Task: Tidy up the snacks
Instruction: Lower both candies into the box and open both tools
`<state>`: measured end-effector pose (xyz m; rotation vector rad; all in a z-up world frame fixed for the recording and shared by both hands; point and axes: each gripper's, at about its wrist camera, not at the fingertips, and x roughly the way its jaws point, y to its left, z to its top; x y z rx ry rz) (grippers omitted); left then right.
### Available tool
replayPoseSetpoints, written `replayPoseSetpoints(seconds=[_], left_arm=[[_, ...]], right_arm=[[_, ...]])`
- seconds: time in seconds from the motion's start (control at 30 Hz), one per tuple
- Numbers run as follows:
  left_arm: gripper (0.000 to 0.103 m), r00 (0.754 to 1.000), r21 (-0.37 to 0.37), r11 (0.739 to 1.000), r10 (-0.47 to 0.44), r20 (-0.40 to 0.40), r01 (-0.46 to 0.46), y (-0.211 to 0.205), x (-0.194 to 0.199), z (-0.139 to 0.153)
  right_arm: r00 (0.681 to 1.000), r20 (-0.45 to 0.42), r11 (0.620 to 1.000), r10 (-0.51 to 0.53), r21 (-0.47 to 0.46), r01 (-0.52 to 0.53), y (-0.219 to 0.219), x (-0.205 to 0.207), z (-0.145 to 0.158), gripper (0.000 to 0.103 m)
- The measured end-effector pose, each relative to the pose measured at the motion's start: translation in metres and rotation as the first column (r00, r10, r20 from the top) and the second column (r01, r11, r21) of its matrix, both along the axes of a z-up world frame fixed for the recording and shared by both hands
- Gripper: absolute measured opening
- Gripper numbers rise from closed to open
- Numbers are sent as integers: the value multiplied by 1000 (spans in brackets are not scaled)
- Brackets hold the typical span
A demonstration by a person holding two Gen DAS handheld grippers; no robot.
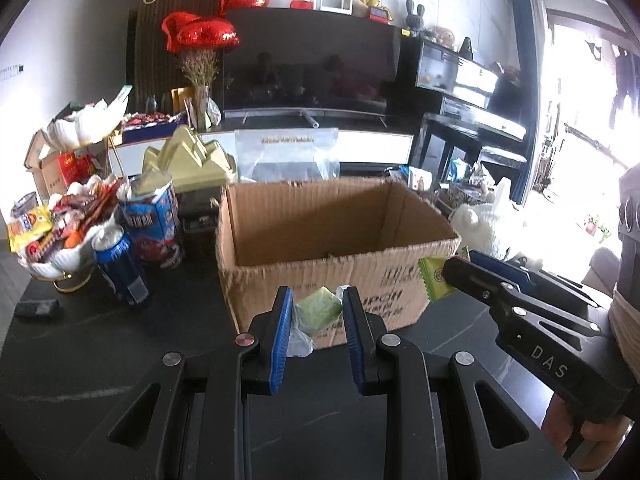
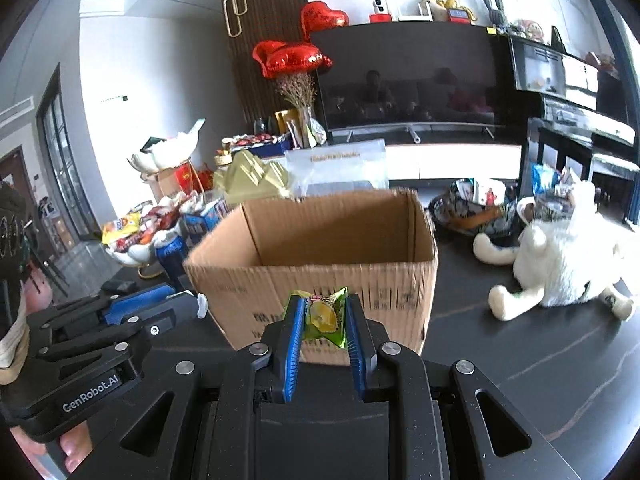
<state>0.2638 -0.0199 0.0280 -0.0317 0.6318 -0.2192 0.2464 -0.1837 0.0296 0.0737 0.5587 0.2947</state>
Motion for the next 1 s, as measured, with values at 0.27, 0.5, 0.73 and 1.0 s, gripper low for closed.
replayPoseSetpoints(seconds=[0.27, 0.5, 0.73, 1.0], left_arm=[[26, 1000, 24, 1000, -15, 19, 15, 1, 15, 28], [26, 1000, 20, 1000, -11, -7, 11, 5, 39, 42], [26, 999, 47, 999, -6, -44, 8, 4, 72, 47], [37, 995, 101, 994, 42, -89, -33, 2, 108, 45]], right_arm=[[1000, 22, 1000, -3, -28, 4, 6, 14, 28, 22], [999, 34, 998, -21, -57, 23, 9, 35, 49, 22], [999, -28, 998, -24, -54, 22, 11, 69, 55, 22], [992, -123, 998, -40, -52, 34, 11, 105, 51, 23]])
